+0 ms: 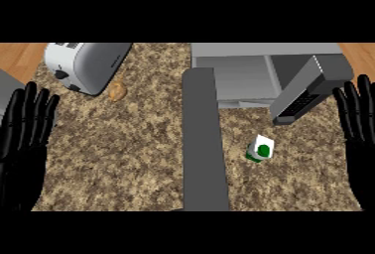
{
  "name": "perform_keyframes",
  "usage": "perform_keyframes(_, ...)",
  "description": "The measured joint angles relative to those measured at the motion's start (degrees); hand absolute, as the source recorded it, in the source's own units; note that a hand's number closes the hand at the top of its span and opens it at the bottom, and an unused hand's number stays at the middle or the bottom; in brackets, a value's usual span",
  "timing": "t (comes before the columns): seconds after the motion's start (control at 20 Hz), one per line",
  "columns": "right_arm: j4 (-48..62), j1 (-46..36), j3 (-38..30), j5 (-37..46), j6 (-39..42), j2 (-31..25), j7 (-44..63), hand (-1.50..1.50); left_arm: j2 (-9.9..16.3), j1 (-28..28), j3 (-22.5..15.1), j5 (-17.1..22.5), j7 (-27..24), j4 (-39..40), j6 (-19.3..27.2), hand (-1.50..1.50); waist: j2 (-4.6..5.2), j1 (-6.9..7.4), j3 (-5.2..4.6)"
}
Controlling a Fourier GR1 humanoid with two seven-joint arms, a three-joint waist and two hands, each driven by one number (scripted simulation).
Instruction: Pick up the milk, place it into the microwave and close the microwave
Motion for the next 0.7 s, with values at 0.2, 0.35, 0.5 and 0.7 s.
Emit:
perform_keyframes(0.2,1.8,-0.7,4.8,5.3,-4.8,2.5,-1.3,-1.50,-0.2,-3.1,0.4,1.5,-0.6,3.1,-1.0,-1.50,-0.38,1.43,0.31)
perform_keyframes(0.35,2.8,-2.3,10.7,9.4,-10.4,3.9,0.3,-1.50,0.2,-4.3,2.9,4.3,-3.5,7.6,-2.6,-1.50,-0.47,1.92,0.36)
perform_keyframes(0.5,2.2,-2.1,16.2,12.5,-13.9,4.6,4.1,-1.50,0.4,-4.2,5.0,7.4,-2.3,8.8,-3.4,-1.50,-0.59,2.17,0.41)
perform_keyframes(0.7,1.5,-1.4,22.3,16.6,-18.3,5.0,7.2,-1.50,2.5,-2.7,8.7,12.2,0.4,6.9,-5.6,-1.50,-0.67,2.37,0.44)
